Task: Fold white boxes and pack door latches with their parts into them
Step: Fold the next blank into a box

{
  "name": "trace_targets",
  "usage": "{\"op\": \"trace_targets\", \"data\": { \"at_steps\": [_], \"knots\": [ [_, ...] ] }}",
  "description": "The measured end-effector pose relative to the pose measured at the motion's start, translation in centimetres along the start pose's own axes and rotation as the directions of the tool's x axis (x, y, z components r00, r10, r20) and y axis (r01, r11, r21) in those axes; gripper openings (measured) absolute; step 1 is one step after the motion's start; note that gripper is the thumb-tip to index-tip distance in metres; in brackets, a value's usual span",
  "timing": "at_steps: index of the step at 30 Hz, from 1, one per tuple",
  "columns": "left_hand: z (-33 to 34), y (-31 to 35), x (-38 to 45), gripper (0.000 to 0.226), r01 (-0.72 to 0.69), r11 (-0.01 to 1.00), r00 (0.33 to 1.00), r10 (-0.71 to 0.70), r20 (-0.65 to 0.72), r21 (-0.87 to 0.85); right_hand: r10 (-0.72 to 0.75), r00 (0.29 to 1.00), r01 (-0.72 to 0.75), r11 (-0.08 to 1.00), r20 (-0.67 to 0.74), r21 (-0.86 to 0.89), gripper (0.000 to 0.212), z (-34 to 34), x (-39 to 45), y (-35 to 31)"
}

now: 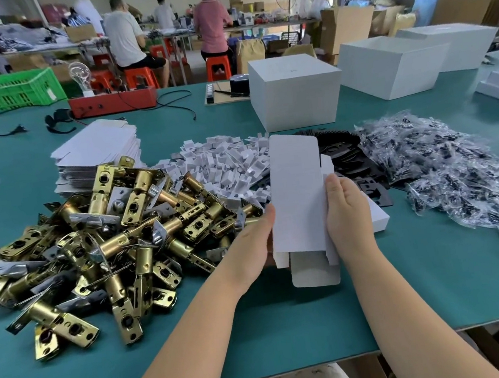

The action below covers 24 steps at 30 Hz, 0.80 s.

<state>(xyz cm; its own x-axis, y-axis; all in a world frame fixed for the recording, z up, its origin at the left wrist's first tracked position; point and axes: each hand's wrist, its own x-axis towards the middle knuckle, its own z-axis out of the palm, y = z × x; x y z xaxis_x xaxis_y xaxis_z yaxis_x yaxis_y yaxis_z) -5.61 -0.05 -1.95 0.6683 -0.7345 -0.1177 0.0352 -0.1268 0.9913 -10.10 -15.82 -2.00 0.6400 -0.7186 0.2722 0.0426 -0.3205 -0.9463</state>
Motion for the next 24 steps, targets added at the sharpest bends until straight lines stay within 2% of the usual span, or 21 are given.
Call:
{"op": "trace_targets", "data": {
  "at_steps": [2, 4, 7, 10, 13, 16, 19, 22, 24],
  "knots": [
    [-0.19, 0.42, -0.01, 0.038, -0.003, 0.99, 1.0, 0.001, -0.01, -0.14, 0.011, 0.999, -0.013, 0.999, 0.049, 0.041, 0.034, 0.14, -0.22, 0.04],
    [-0.33, 0.48, 0.16, 0.034, -0.014, 0.983, 0.999, 0.007, -0.038, -0.186, 0.041, 0.995, -0.049, 0.995, 0.088, 0.087, 0.034, 0.22, -0.38, 0.13],
    [-0.43, 0.28, 0.4, 0.042, -0.089, 0.984, 0.988, 0.067, -0.139, -0.153, 0.076, 0.986, -0.101, 0.979, 0.147, 0.176, 0.036, 0.3, -0.63, 0.21],
    [-0.4, 0.29, 0.27, 0.049, -0.165, 0.978, 0.966, 0.134, -0.222, -0.128, 0.009, 0.988, -0.038, 0.982, 0.154, 0.187, 0.027, 0.32, -0.85, -0.09],
    [-0.51, 0.53, 0.32, 0.037, -0.209, 0.964, 0.934, 0.146, -0.326, -0.166, -0.013, 0.986, -0.016, 0.986, 0.165, 0.169, 0.031, 0.27, -0.75, -0.15],
    [-0.67, 0.58, 0.47, 0.033, -0.222, 0.96, 0.908, 0.139, -0.395, -0.173, -0.035, 0.981, -0.004, 0.98, 0.192, 0.2, 0.024, 0.3, -0.7, -0.08],
    [-0.66, 0.39, 0.57, 0.013, -0.228, 0.959, 0.89, 0.136, -0.435, -0.166, -0.042, 0.979, -0.018, 0.958, 0.2, 0.287, 0.021, 0.23, -0.6, -0.2],
    [-0.92, 0.34, 0.53, 0.023, -0.236, 0.955, 0.881, 0.131, -0.454, -0.182, -0.013, 0.988, -0.04, 0.941, 0.152, 0.337, 0.016, 0.01, -0.26, -0.22],
    [-0.99, 0.57, 0.42, 0.021, -0.244, 0.944, 0.903, 0.138, -0.407, -0.221, 0.001, 0.99, -0.053, 0.93, 0.141, 0.365, 0.017, -0.19, -0.12, -0.3]
  ]
}}
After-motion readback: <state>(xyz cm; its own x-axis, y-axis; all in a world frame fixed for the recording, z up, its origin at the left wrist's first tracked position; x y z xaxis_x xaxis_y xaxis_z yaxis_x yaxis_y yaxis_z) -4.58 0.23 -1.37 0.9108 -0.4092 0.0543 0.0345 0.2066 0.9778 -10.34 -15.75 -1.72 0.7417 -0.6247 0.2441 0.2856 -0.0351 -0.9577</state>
